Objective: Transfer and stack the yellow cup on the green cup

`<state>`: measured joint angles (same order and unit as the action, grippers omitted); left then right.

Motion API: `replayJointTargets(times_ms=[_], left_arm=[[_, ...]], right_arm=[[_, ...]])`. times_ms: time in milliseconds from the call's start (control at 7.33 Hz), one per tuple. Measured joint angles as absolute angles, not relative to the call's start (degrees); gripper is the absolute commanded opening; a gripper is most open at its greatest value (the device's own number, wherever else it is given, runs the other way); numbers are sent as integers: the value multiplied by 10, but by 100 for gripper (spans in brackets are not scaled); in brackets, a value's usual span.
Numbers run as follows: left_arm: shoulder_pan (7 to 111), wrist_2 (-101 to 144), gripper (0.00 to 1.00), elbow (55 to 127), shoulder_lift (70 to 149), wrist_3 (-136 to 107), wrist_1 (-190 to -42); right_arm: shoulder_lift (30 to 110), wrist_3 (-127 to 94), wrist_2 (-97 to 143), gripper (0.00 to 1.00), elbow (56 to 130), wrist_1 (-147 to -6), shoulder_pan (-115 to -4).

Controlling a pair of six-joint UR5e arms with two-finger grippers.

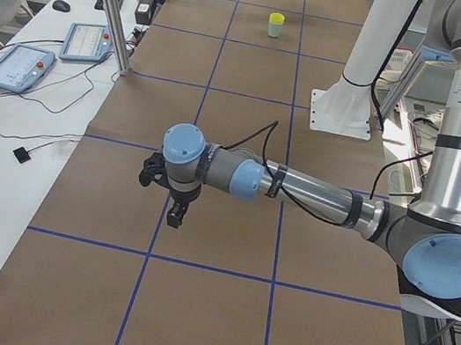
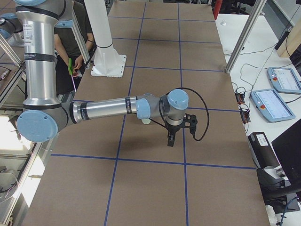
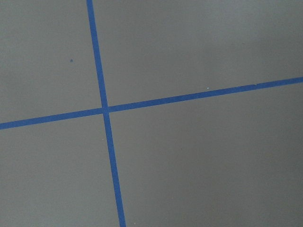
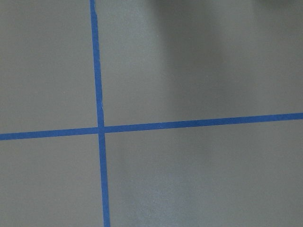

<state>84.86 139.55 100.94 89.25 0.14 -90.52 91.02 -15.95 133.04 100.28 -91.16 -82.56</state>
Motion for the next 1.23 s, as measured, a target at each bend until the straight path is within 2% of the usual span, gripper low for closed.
replayJointTargets(times_ms=[1227], left_arm=[[841, 1374, 100, 1032, 885, 1, -902]], right_arm=[[933, -159, 1347, 100, 1035, -907, -801]])
